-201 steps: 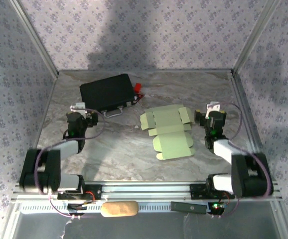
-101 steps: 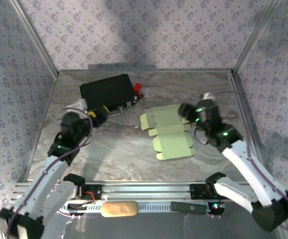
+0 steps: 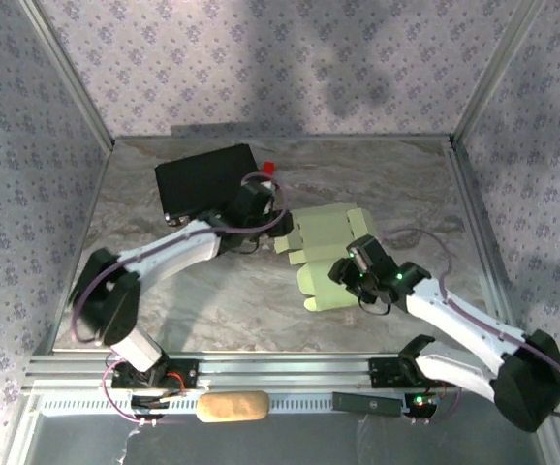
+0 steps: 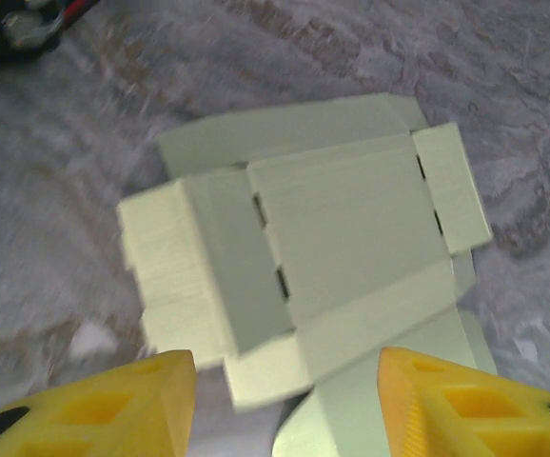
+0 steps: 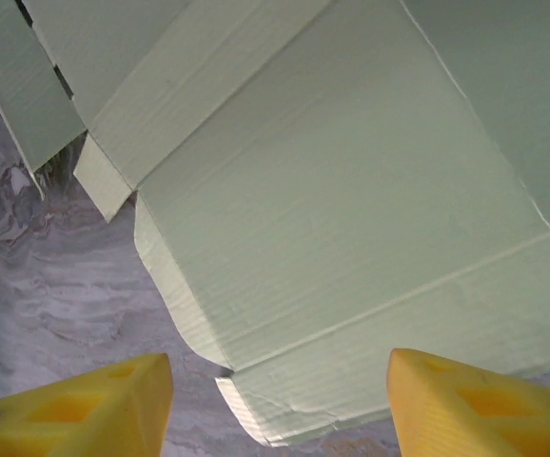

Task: Fold the paper box

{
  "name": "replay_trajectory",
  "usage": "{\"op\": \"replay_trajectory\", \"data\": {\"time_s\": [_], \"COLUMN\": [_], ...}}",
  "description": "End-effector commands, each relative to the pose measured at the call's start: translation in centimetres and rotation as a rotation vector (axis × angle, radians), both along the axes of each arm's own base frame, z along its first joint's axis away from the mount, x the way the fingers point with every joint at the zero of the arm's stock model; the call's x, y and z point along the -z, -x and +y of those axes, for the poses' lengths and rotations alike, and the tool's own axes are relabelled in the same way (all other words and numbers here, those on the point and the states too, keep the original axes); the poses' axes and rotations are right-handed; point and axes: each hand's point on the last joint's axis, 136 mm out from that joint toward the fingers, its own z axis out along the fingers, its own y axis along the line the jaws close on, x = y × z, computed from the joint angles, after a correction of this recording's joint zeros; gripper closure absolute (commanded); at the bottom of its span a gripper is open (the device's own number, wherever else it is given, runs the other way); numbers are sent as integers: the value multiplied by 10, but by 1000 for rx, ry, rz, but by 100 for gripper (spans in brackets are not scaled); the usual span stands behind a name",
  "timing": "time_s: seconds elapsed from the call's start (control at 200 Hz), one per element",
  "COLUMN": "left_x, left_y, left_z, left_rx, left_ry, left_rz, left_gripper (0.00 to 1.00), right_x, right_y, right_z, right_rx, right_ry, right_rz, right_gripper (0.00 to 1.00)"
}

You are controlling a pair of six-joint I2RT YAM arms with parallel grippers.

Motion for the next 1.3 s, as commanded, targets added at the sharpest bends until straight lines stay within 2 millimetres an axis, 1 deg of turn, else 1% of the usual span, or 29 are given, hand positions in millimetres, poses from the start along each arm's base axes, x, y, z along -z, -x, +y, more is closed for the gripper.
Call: {"op": "replay_trajectory", "data": {"time_s": [0.0,0.04,0.055,0.085,0.175,0.23,0.275,0.35,0.44,0.5,0.61,0.74,0.805,0.879,0.959,1.029,1.154,1.239,1.294], "left_x": [10,19,19,28,52,64,77,93,108,111,112,118,121,124,127,129,128,125,124], "left_y": [-23,-31,-35,-40,-51,-56,-56,-53,-46,-41,-29,-8,1,9,20,33,54,64,70], "left_z": [-8,-13,-16,-18,-18,-17,-17,-18,-14,-11,-7,-4,-2,4,-1,-6,-21,-18,-17], "left_rx": [43,57,62,71,59,57,60,70,67,53,29,-16,-66,-153,-207,-252,-317,-406,-448], "left_ry": [-145,-181,-190,-220,-289,-298,-305,-307,-301,-283,-238,-174,-137,-77,-10,8,57,66,89], "left_rz": [-17,-12,-17,-11,4,14,36,66,89,94,106,127,142,159,181,205,212,211,214], "left_gripper": [51,52,54,55,58,58,59,63,64,64,64,65,65,66,68,70,72,73,74], "right_x": [22,26,28,30,31,32,32,34,39,41,41,32,26,26,27,23,12,9,6], "right_y": [28,34,36,38,40,40,38,36,33,29,20,8,2,-2,-8,-22,-45,-57,-65], "right_z": [-11,-13,-14,-16,-21,-21,-19,-15,-8,-7,-13,-27,-34,-41,-49,-59,-86,-104,-116], "right_rx": [131,152,159,170,181,181,180,176,152,144,151,175,175,176,167,154,151,177,197], "right_ry": [-74,-97,-102,-111,-132,-150,-165,-190,-210,-215,-206,-209,-208,-207,-207,-199,-136,-107,-79], "right_rz": [90,89,89,83,57,53,51,53,63,74,91,102,95,116,131,103,117,133,133], "right_gripper": [33,30,30,28,24,24,24,25,27,27,29,30,30,30,30,30,31,32,30]}}
